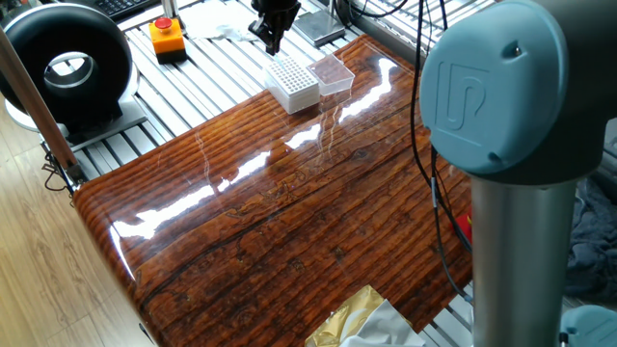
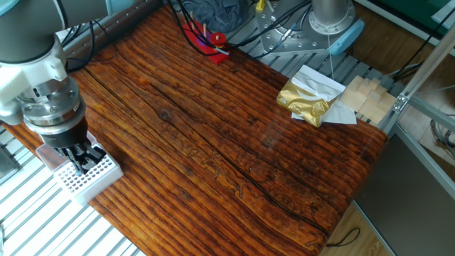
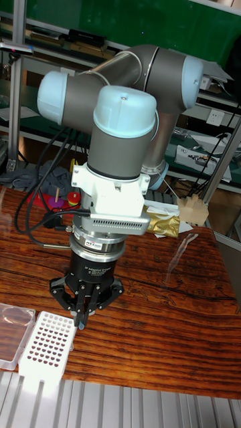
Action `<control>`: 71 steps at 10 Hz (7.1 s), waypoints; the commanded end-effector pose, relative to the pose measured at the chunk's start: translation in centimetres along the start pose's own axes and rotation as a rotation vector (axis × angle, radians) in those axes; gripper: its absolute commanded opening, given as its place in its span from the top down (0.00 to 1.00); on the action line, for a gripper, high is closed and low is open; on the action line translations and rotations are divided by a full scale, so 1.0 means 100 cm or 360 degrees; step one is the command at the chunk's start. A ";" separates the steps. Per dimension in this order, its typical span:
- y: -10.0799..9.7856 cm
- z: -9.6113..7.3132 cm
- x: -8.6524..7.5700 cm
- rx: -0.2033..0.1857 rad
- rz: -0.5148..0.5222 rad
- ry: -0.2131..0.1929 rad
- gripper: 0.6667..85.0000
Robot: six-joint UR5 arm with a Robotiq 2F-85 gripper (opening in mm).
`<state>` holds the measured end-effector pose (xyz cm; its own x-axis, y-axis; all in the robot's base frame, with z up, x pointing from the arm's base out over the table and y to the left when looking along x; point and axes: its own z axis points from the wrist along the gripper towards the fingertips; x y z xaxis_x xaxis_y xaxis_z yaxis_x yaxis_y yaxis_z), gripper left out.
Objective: Insert a medium pipette tip into the holder for medium pipette tips
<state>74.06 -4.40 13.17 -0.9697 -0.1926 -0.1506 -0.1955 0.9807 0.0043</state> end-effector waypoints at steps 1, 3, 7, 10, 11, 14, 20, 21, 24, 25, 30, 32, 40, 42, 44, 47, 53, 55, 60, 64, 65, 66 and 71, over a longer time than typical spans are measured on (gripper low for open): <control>-0.005 -0.003 -0.001 -0.0033 -0.0016 -0.0001 1.00; -0.010 -0.003 -0.001 -0.0035 -0.0009 -0.0001 1.00; -0.025 -0.002 -0.001 -0.0046 -0.0039 0.0002 1.00; -0.028 0.010 -0.011 -0.0044 -0.0039 -0.0008 1.00; -0.030 0.014 -0.015 -0.0043 -0.0046 -0.0013 1.00; -0.034 0.023 -0.021 -0.0036 -0.0059 -0.0019 1.00; -0.017 0.009 -0.035 -0.0139 0.0044 -0.0156 1.00; -0.018 0.007 -0.044 -0.0135 0.0050 -0.0215 1.00; -0.018 -0.006 -0.072 -0.0139 0.0093 -0.0415 1.00; -0.020 -0.011 -0.079 -0.0126 0.0065 -0.0469 1.00; -0.036 -0.022 -0.110 -0.0046 -0.0050 -0.0681 1.00; -0.038 -0.020 -0.106 -0.0043 -0.0030 -0.0657 1.00; -0.051 -0.007 -0.066 -0.0042 0.0002 -0.0607 1.00; -0.051 -0.001 -0.059 -0.0076 0.0020 -0.0611 1.00; -0.057 0.003 -0.049 -0.0079 0.0023 -0.0609 1.00; -0.055 0.003 -0.043 -0.0091 0.0054 -0.0593 1.00; -0.052 0.006 -0.031 -0.0123 0.0128 -0.0590 1.00; -0.050 0.011 -0.026 -0.0134 0.0144 -0.0606 1.00; -0.055 0.012 -0.018 -0.0096 0.0124 -0.0652 1.00; -0.058 0.005 -0.026 -0.0074 0.0110 -0.0721 1.00; -0.059 0.003 -0.029 -0.0070 0.0113 -0.0742 1.00; -0.058 0.000 -0.033 -0.0075 0.0120 -0.0773 1.00; -0.055 -0.010 -0.045 -0.0113 0.0179 -0.0869 1.00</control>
<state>78.79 -9.08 13.92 -0.7920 -0.0566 -0.6079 -0.1371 0.9867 0.0867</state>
